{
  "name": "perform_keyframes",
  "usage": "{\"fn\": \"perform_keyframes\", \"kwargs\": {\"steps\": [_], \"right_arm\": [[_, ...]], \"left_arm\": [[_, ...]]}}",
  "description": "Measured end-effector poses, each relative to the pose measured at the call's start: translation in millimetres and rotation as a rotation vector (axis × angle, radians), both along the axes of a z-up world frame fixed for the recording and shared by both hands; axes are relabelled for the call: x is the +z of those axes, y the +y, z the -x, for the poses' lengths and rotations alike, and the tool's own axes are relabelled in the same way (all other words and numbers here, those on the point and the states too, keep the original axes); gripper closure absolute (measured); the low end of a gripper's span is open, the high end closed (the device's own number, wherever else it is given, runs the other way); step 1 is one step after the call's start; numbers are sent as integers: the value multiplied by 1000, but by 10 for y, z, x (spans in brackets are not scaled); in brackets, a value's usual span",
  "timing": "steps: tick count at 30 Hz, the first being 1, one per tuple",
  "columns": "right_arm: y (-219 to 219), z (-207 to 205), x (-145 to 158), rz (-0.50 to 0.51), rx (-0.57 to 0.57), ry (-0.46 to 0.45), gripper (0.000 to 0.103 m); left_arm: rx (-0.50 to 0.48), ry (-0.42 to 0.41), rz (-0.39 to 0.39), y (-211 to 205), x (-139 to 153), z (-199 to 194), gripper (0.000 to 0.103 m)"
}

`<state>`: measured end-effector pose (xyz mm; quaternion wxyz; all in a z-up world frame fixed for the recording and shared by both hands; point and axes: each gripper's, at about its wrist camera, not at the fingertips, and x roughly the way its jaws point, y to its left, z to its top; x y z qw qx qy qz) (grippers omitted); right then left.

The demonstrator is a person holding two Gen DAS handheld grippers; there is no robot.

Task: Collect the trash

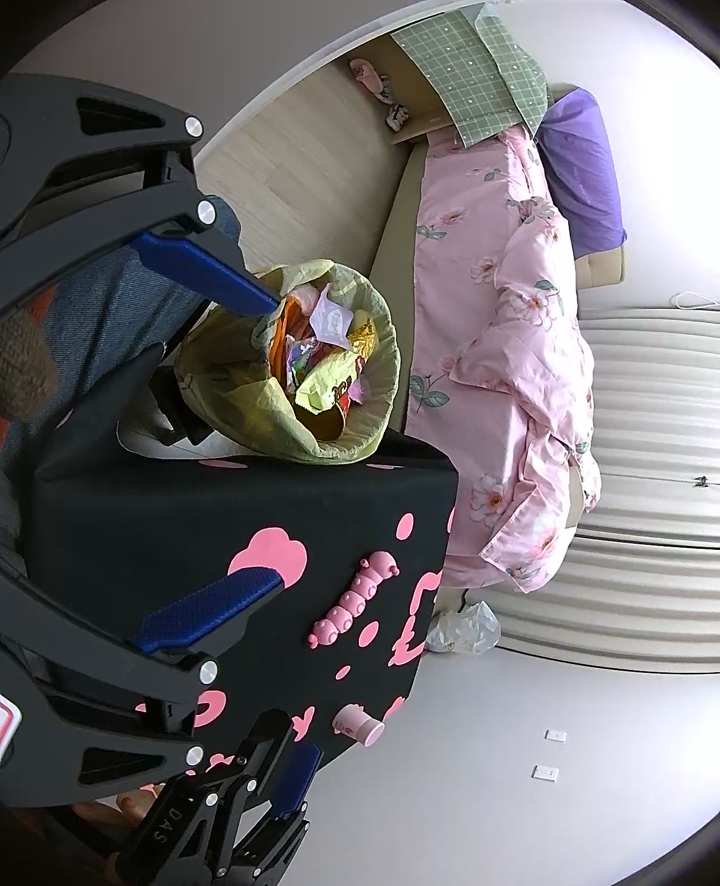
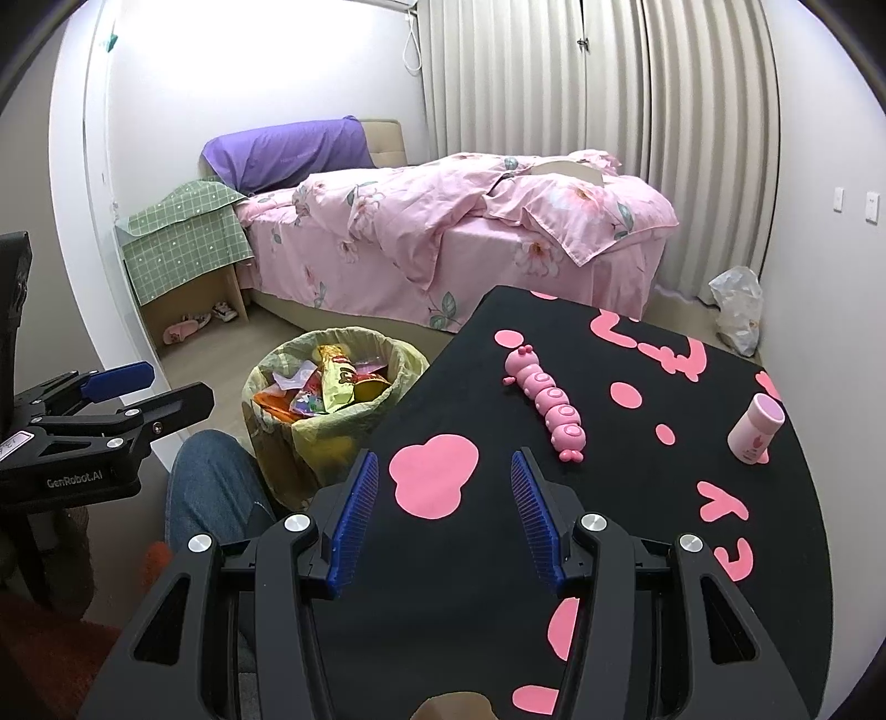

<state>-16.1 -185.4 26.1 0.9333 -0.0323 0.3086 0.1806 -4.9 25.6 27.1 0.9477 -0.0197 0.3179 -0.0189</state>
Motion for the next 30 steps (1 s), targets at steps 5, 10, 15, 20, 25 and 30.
{"fn": "perform_keyframes", "kwargs": {"steps": [5,10,15,20,25,30], "right_arm": [[-19,4,-27,-1,0,6,55],[-23,7,-29,-2,-1,6,55],[-23,10,-26,-2,-1,6,55],[-23,11,-23,-1,-1,6,55],[-30,15,-31,-3,-1,6,55],[-38,20,-20,-2,-4,5,55]], "left_arm": [[3,1,0,-19,1,6,15],[4,-1,0,-22,-2,8,15],[4,0,0,-28,-3,6,15],[4,1,-1,-37,-7,8,15],[7,-3,-3,-45,-5,7,15],[-10,-2,-5,-11,-4,6,15]]}}
